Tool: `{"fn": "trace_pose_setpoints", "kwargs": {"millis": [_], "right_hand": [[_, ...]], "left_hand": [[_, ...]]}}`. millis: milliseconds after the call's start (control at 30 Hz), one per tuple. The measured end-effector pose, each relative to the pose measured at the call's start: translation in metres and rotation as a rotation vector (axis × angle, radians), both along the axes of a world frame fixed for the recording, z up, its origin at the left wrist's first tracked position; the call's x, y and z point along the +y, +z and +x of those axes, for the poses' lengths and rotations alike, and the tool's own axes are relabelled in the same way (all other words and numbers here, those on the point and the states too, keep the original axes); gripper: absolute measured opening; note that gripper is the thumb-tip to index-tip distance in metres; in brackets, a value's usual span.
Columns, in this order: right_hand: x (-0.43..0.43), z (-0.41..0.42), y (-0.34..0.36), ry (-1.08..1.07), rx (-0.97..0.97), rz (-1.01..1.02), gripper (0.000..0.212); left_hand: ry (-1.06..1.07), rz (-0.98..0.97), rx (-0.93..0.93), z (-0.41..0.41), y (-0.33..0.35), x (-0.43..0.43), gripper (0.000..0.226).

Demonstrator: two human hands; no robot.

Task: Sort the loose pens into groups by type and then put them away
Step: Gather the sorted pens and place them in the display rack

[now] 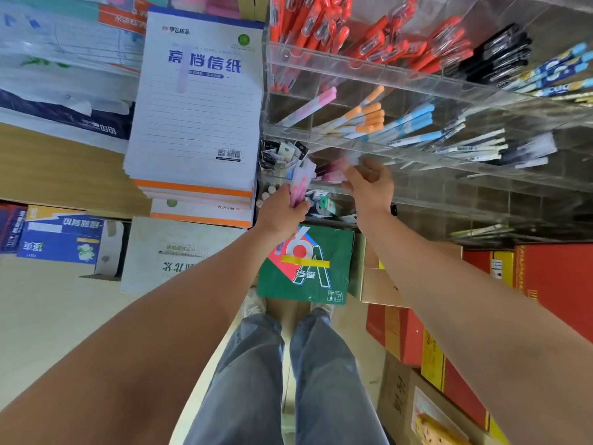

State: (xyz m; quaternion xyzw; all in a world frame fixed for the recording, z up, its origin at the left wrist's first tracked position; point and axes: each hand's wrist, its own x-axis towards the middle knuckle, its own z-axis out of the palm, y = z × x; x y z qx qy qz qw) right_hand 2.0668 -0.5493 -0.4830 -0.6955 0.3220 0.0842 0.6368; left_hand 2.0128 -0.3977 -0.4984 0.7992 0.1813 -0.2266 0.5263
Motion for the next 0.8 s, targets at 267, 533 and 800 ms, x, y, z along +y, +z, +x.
{"fn": "trace_pose_setpoints", "kwargs": {"millis": [267,533,800], "right_hand": [[-0.003,-0.023,0.012,0.225,-0.001,-0.026,0.029],[-0.002,-0.032,0.025,0.375,0.145,0.235,0.024],[-0.013,-0.034,0.025,0.271,0.168,0.337,0.016]], "left_hand": [[-0.155,-0.025,-0.058,-0.002,0.014,-0.003,0.019],[-0.342,-0.219,0.104,-0.007,0.039,-0.018,0.007],[-0.341,-0.213,0.17,-0.004,0.039,-0.026,0.013]]}}
